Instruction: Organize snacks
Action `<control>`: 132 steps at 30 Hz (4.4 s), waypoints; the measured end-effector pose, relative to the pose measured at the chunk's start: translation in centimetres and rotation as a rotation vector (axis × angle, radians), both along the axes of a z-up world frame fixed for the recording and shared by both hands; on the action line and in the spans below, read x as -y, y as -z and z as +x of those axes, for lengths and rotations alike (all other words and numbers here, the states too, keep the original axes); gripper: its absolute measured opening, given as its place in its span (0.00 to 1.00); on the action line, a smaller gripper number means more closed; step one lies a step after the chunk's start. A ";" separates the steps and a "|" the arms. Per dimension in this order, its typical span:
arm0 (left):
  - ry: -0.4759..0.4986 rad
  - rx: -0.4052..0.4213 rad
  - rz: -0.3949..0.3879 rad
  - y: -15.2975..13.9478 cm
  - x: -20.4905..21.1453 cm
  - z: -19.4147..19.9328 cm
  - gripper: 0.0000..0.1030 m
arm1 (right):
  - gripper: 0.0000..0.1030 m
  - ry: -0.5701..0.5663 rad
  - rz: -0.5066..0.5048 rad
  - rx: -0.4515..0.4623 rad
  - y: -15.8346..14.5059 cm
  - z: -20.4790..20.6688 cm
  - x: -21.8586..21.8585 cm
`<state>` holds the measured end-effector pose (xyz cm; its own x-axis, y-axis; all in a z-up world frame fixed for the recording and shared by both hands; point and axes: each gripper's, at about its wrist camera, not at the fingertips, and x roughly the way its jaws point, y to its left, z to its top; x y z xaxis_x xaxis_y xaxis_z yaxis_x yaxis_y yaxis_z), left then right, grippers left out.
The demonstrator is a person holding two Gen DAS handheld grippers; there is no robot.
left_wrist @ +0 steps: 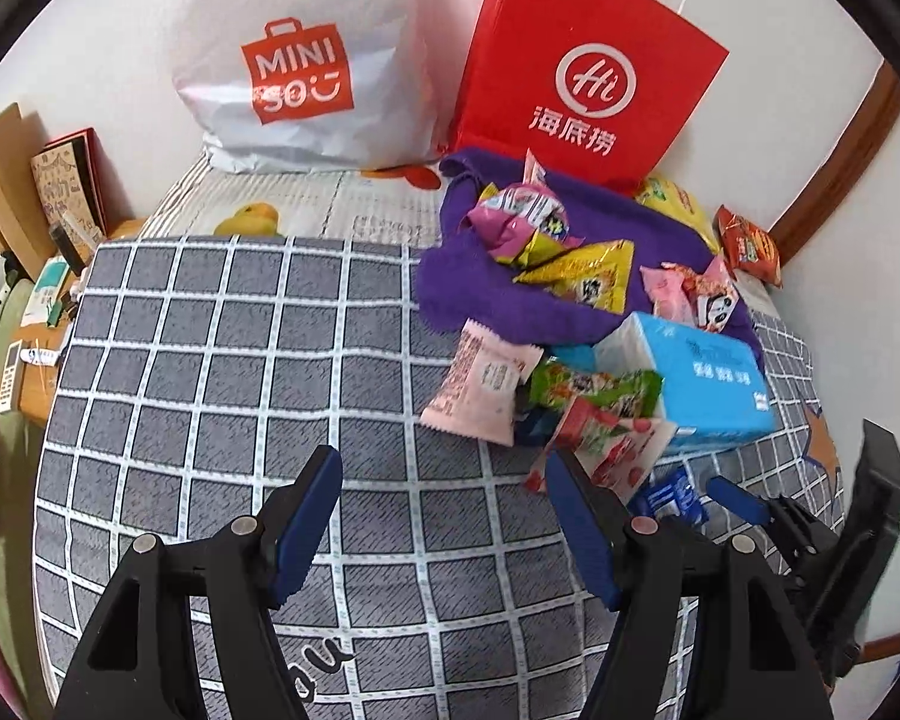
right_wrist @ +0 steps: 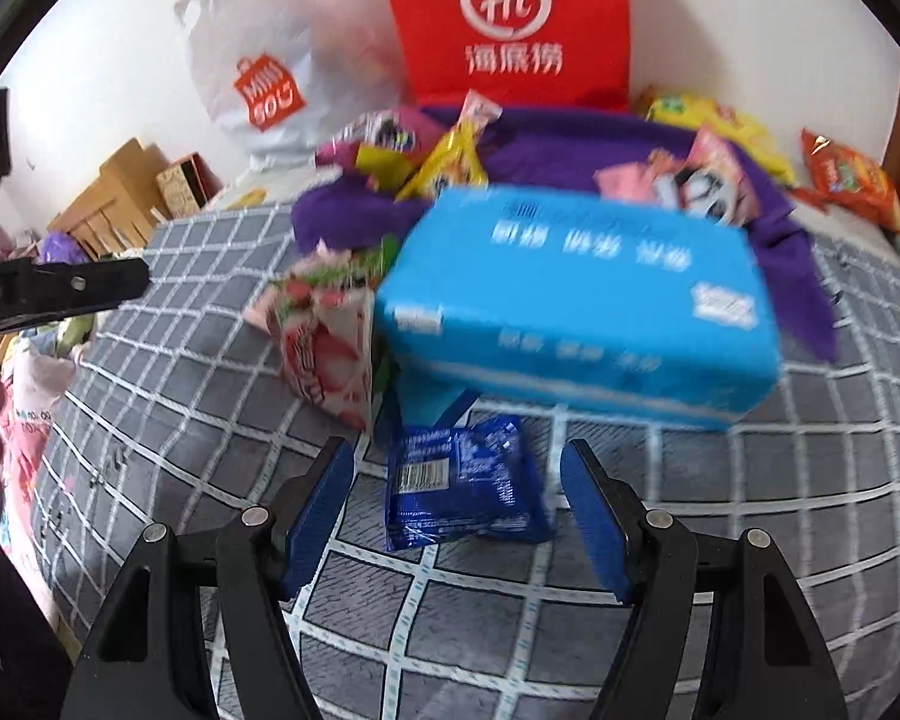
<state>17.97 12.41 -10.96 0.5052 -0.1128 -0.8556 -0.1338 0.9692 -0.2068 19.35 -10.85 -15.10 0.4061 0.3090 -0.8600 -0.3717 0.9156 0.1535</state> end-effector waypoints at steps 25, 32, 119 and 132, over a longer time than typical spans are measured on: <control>0.200 0.037 -0.004 3.3 7.7 1.7 0.66 | 0.45 0.055 -0.109 0.117 0.7 -0.1 3.5; 0.203 -0.019 -0.018 5.6 9.3 2.7 0.66 | 0.45 0.139 -0.130 0.151 0.4 -0.2 7.2; 0.218 0.145 -0.119 2.9 8.6 -1.3 0.04 | 0.46 0.194 -0.075 0.190 -2.7 -2.0 9.2; 0.215 0.173 -0.051 1.2 9.4 -2.0 0.09 | 0.46 0.176 -0.062 0.229 -4.5 -2.9 8.8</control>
<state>15.95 3.04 -12.20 0.6032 -0.2735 -0.7492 0.1152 0.9594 -0.2576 16.46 -19.63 -10.57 0.6345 0.1668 -0.7547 -0.2252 0.9740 0.0260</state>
